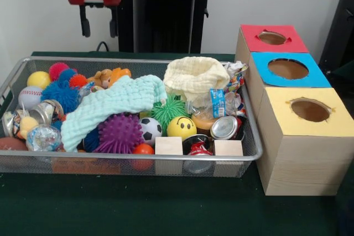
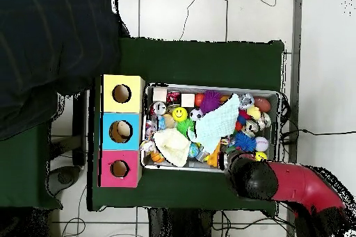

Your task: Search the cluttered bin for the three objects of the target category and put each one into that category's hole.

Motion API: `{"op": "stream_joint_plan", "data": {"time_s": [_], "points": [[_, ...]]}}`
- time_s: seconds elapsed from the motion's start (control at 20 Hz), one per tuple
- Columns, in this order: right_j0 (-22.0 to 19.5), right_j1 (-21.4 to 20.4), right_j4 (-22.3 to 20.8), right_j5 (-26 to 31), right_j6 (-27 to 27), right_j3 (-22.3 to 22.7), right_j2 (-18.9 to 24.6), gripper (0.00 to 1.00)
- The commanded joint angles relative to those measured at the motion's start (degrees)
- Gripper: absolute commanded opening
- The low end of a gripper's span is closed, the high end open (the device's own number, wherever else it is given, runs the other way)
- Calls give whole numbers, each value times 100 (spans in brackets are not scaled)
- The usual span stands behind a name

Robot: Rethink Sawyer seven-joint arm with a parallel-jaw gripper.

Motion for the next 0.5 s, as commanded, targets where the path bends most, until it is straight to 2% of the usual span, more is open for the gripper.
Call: {"op": "stream_joint_plan", "data": {"time_s": [0.05,0.5], "points": [[-87,713,-801,-580,-388,-312,179,100],[-89,1160,-1273,-841,-128,-594,-30,100]]}}
